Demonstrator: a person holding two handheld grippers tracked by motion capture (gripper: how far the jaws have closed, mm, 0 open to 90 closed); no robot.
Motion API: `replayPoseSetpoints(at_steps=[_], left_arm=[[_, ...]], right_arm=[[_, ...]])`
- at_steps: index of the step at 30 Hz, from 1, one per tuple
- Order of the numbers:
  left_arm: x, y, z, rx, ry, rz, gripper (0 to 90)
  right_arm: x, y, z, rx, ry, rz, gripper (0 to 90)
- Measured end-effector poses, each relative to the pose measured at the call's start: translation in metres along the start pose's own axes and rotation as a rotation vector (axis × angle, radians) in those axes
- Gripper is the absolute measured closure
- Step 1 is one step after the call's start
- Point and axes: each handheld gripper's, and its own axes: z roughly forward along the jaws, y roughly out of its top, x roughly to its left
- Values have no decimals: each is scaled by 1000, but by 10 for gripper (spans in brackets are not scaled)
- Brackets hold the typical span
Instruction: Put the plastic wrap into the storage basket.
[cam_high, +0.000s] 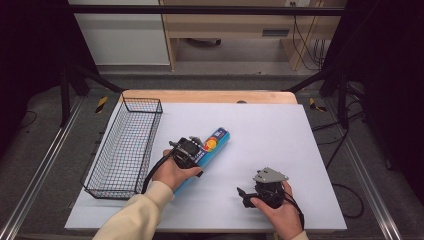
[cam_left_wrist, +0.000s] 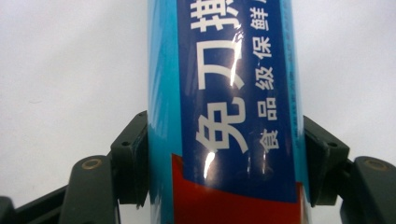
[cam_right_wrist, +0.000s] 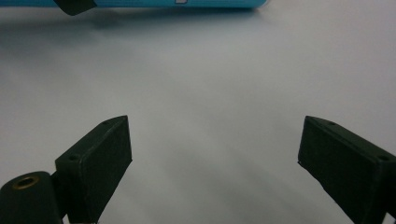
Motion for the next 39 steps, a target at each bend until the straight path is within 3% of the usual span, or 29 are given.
replayPoseSetpoints(at_steps=[11, 26, 39], left_arm=[[-5, 1, -4, -11, -6, 20, 316], [-1, 2, -14, -39, 3, 10, 316], [8, 2, -38, -79, 26, 4, 317]], right_arm=[[0, 0, 0, 4, -1, -5, 101], [0, 0, 0, 4, -1, -4, 101], [0, 0, 1, 3, -2, -6, 101]])
